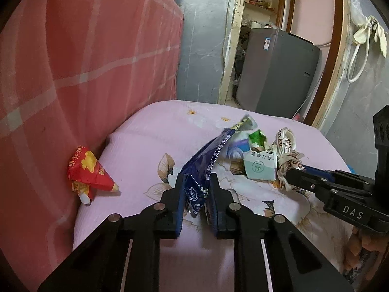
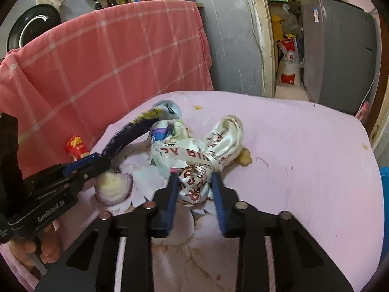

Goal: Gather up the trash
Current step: 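Grasp the blue wrapper with the left tool while the right tool grasps the white ribbon, then lift both held items and carry them over the blue bucket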

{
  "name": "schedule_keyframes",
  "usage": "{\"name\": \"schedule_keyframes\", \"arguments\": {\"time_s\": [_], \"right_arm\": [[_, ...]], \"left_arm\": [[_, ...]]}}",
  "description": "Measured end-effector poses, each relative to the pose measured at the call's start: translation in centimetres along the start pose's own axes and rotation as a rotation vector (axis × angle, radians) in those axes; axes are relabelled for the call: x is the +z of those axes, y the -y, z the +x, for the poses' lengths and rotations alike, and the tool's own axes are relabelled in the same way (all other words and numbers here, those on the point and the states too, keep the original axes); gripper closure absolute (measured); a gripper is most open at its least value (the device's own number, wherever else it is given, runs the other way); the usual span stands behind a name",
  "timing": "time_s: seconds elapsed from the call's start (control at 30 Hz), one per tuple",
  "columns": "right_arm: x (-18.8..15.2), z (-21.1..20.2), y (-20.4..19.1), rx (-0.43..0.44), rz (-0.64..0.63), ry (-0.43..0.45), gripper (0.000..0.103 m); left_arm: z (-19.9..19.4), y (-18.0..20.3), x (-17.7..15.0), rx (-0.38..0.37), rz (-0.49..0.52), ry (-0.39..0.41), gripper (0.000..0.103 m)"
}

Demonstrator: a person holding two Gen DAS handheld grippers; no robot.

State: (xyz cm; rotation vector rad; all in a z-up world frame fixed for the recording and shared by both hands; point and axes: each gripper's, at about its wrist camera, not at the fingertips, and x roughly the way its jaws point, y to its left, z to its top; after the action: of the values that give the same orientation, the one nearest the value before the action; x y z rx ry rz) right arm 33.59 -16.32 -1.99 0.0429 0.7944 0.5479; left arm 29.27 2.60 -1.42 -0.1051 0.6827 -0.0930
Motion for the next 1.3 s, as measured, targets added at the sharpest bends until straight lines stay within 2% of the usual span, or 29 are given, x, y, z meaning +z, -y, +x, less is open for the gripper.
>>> {"name": "schedule_keyframes", "arguments": {"time_s": [0.13,0.2,0.47,0.87,1.3], "right_arm": [[-0.6,-0.7,0.4,0.021,0.021,0.020,0.090],[-0.9,-1.5,0.5,0.038,0.031,0.057,0.090],[-1.7,-5.2,0.3,0.047,0.016,0.187,0.091],[-1.8,-11.0,-0.8,-0.009,-0.069,0.380,0.091],[-2.7,-16.9,1.2,-0.106,-0.067,0.536,0.091]], "left_arm": [[0.1,0.3,0.1,-0.003,-0.004,0.001,0.094],[-0.2,0.3,0.0,-0.002,-0.007,0.004,0.097],[-2.3,1.0,-0.4,0.000,-0.034,0.038,0.098],[-5.9,3.3,0.2,-0.054,-0.054,0.146,0.098],[-8.4,7.6,1.6,-0.110,-0.032,0.271,0.098]]}}
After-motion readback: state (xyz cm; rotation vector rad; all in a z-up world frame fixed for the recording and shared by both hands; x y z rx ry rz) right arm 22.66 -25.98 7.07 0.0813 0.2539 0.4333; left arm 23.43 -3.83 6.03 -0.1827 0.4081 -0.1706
